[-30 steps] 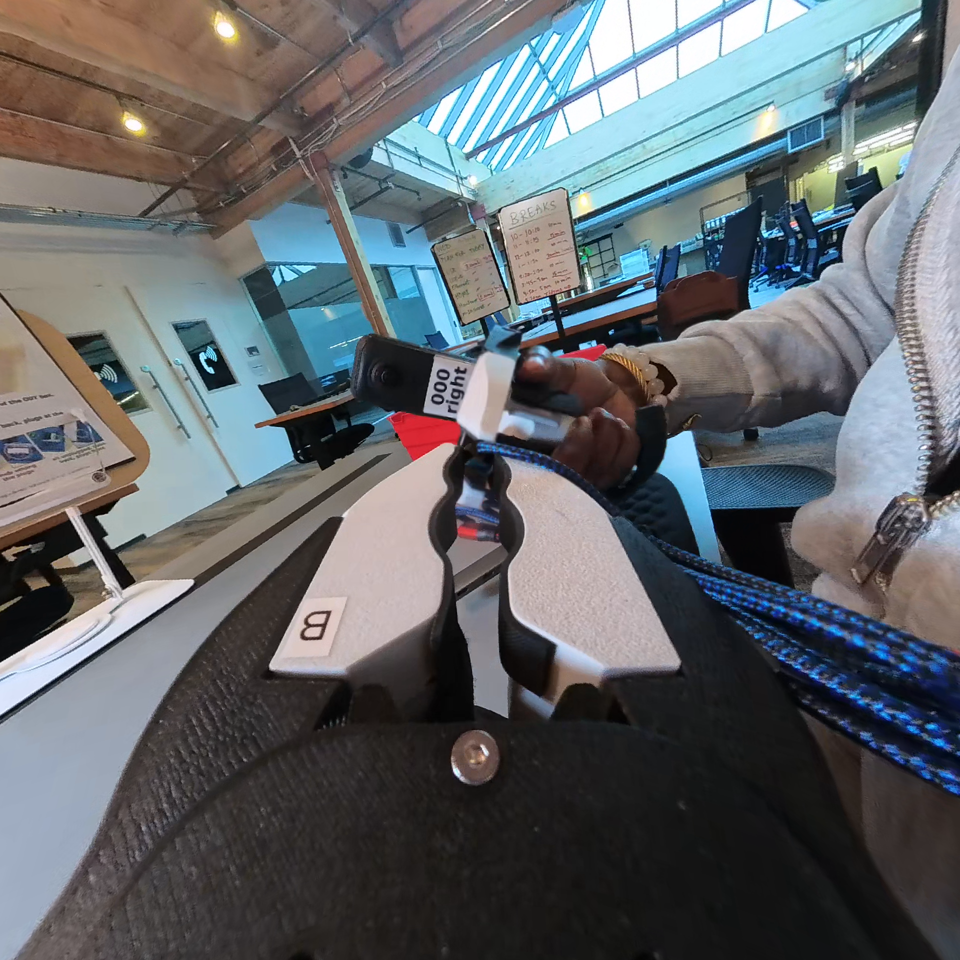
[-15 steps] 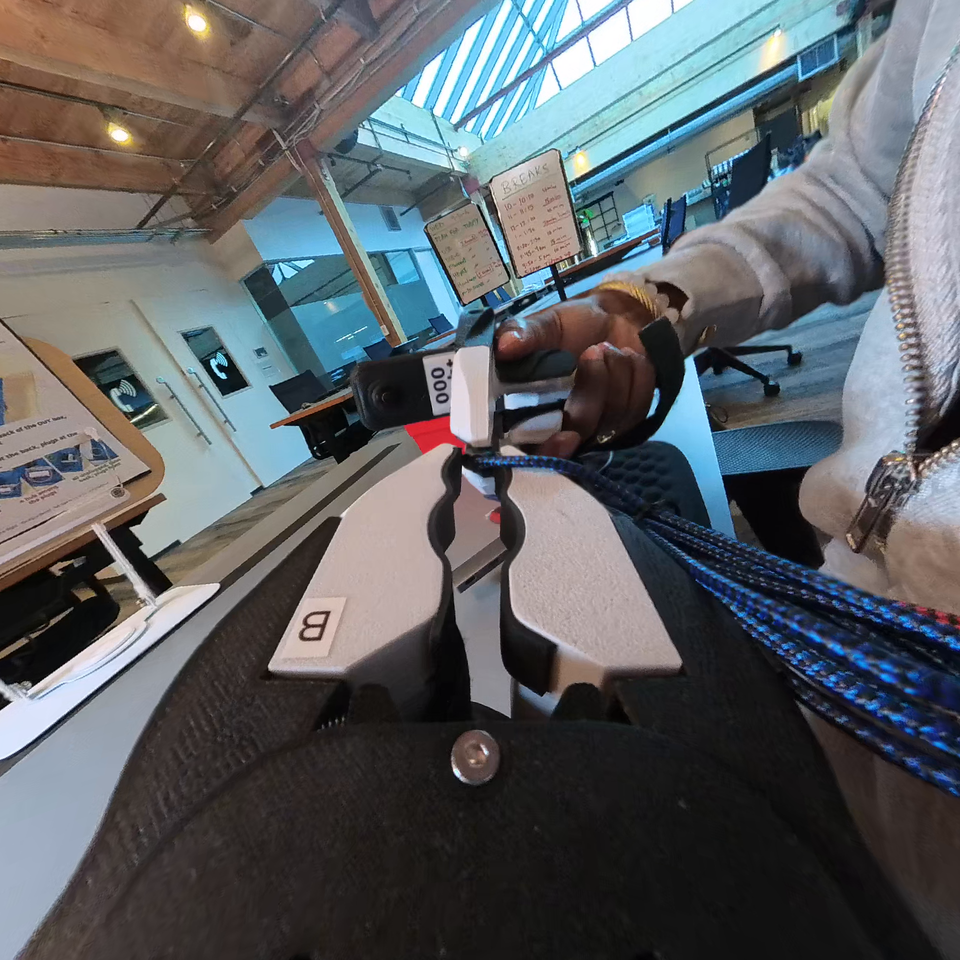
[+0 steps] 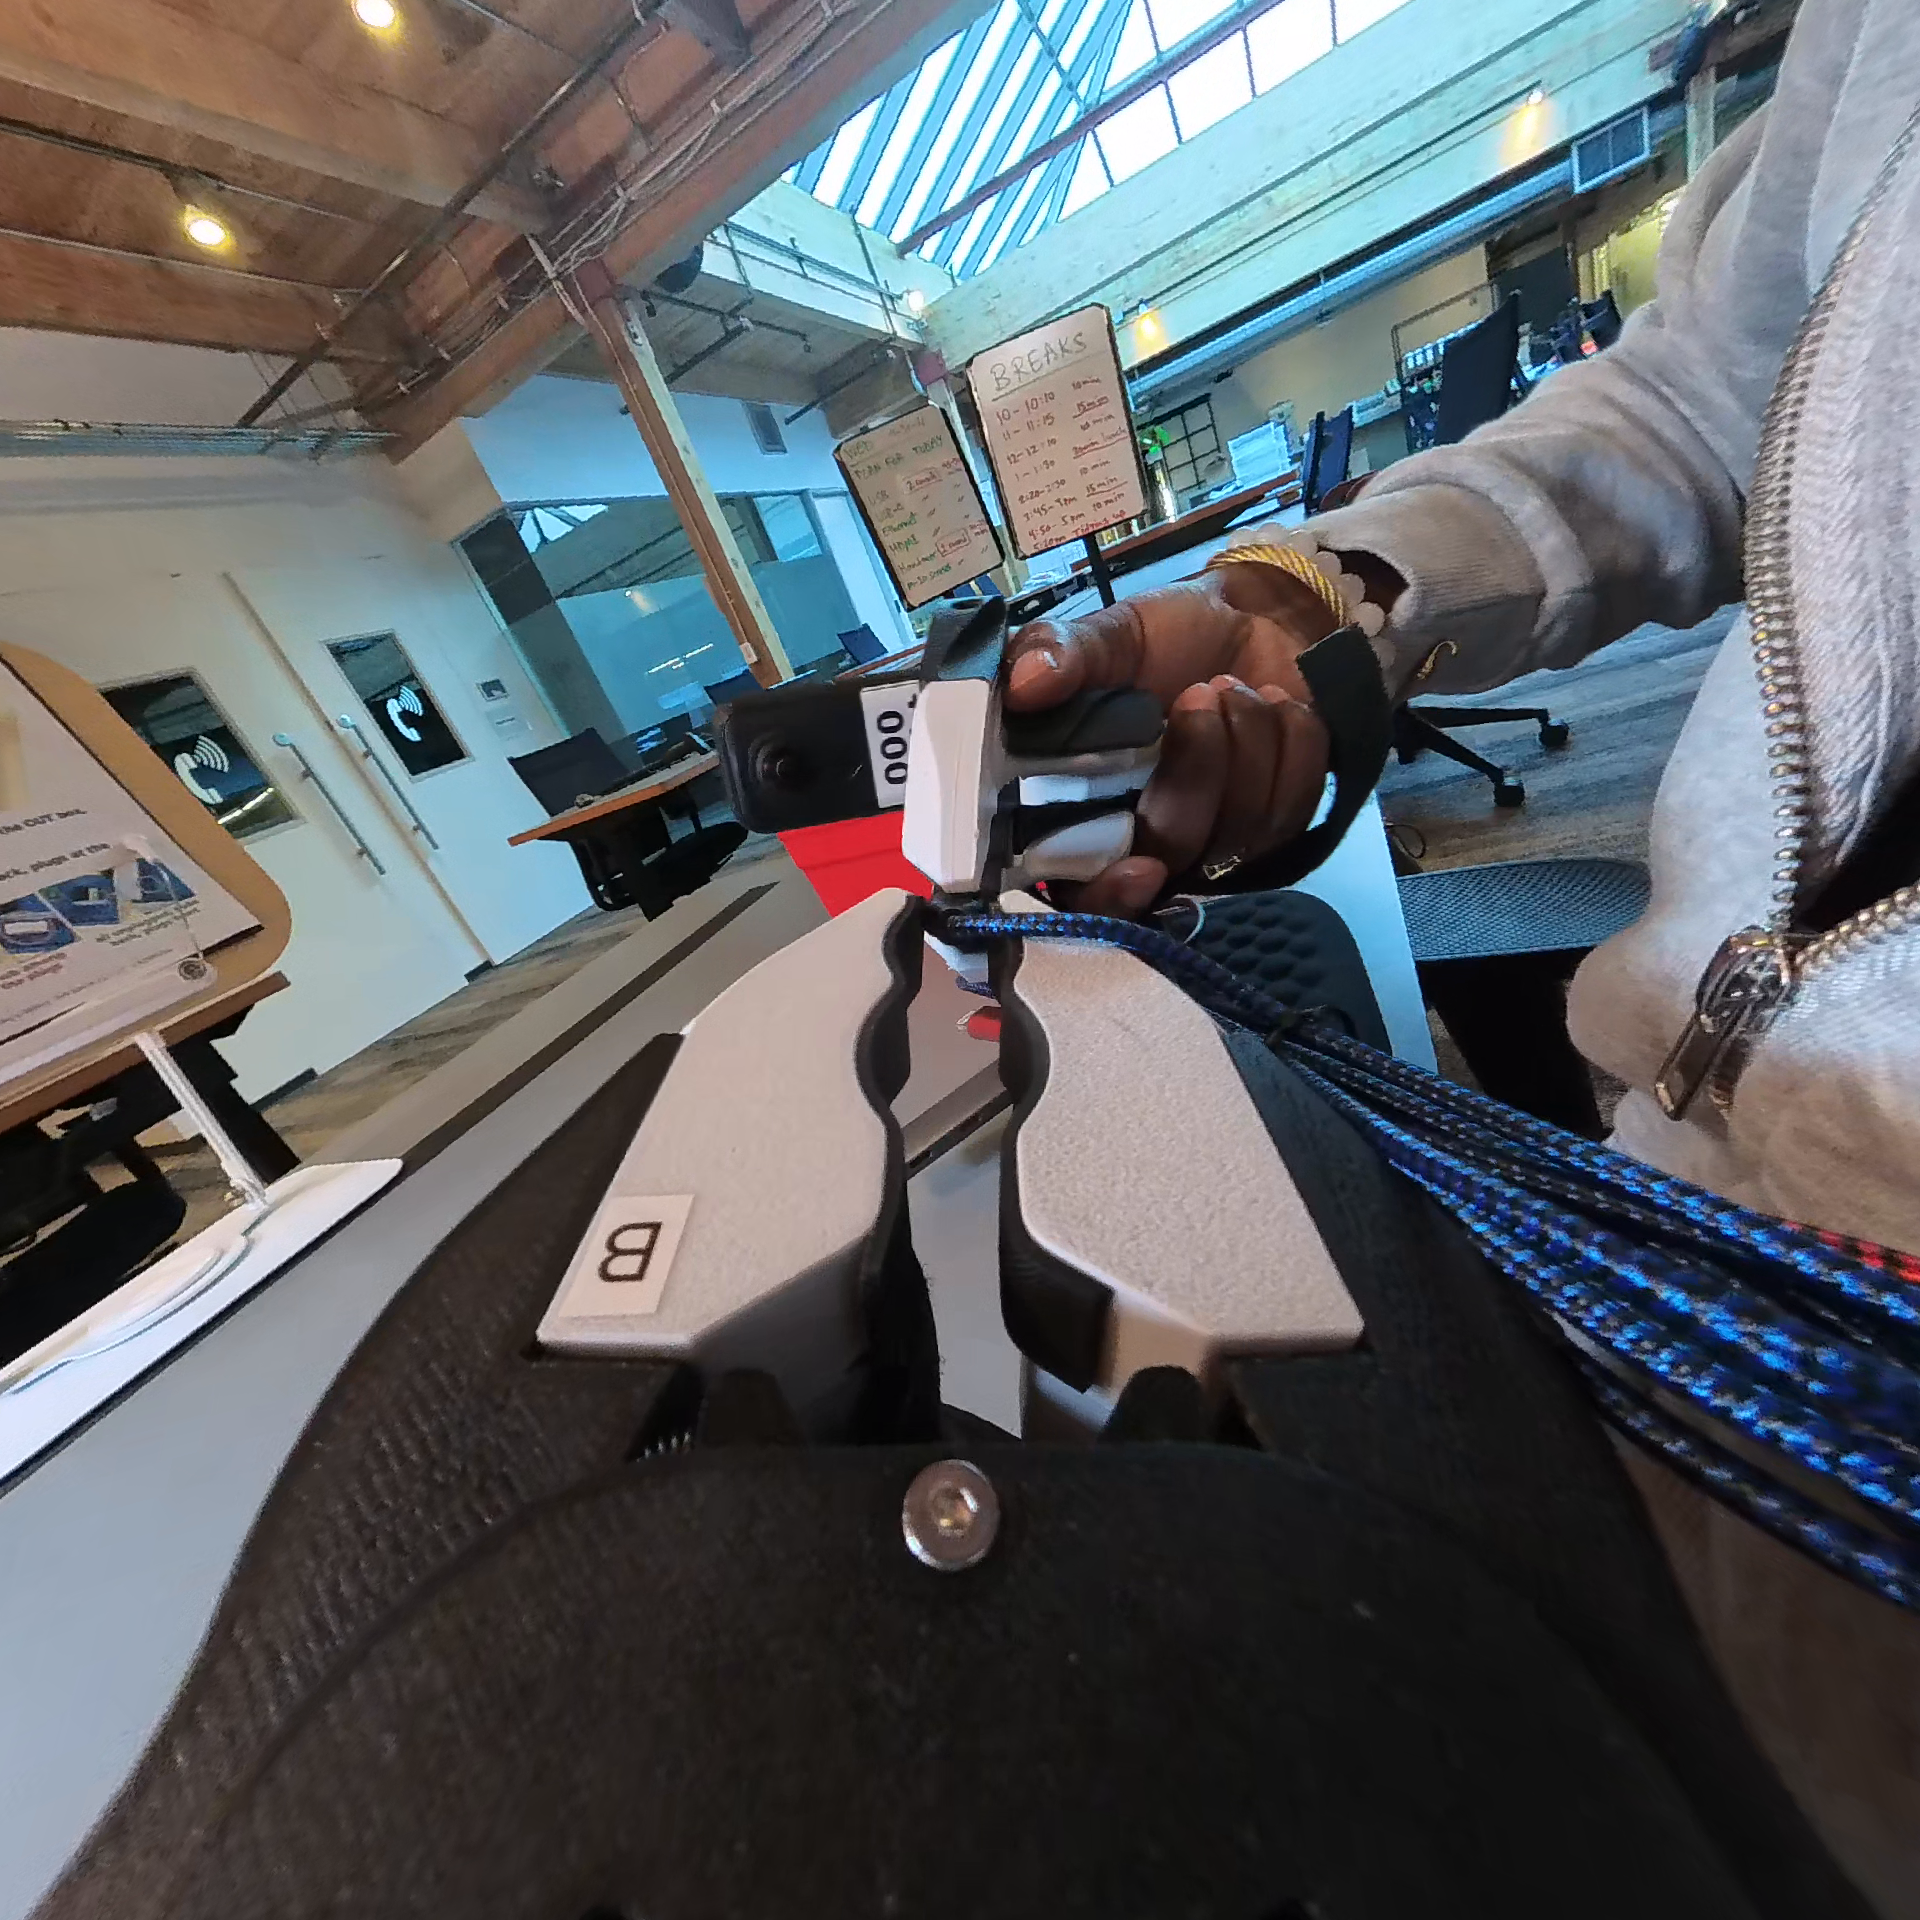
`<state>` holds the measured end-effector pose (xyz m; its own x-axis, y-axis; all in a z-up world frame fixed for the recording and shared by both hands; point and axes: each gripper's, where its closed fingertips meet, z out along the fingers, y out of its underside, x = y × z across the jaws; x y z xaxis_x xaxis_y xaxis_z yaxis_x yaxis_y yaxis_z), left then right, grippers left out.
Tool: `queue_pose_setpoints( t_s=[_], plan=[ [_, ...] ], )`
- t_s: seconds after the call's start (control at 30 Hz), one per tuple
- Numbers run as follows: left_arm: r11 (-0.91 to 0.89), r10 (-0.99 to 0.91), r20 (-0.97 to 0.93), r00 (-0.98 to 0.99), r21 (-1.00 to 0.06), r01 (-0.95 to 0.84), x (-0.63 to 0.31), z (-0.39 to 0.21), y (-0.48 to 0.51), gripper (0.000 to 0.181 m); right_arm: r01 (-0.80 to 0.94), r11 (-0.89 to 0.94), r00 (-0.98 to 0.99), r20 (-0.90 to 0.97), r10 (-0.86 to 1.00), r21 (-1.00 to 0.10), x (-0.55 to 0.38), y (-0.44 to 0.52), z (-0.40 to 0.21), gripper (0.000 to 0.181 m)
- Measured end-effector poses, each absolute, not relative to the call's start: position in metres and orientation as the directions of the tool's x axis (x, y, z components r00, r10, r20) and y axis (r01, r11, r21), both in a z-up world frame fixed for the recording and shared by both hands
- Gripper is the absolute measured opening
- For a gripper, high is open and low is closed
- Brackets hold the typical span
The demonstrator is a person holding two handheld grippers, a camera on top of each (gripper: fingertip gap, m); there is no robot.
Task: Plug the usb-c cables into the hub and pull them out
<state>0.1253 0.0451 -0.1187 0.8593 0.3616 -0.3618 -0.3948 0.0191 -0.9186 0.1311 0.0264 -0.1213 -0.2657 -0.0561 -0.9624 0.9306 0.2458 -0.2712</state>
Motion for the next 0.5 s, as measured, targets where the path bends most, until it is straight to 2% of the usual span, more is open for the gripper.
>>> queue_pose_setpoints(
  t_s=[0.03,0.5],
  plan=[
    [0.017,0.361,-0.363,0.859,-0.918,-0.395,0.1254,-0.1189,0.0451,0.012,0.932,0.243,-0.263,-0.963,-0.056,-0.269,0.1311,0.0265,-0.1215,0.008],
    [0.01,0.345,-0.343,0.874,-0.93,-0.368,0.1253,-0.122,0.0462,0.011,0.938,0.192,-0.286,-0.957,-0.045,-0.289,0.1308,0.0277,-0.1236,0.008]
  ],
)
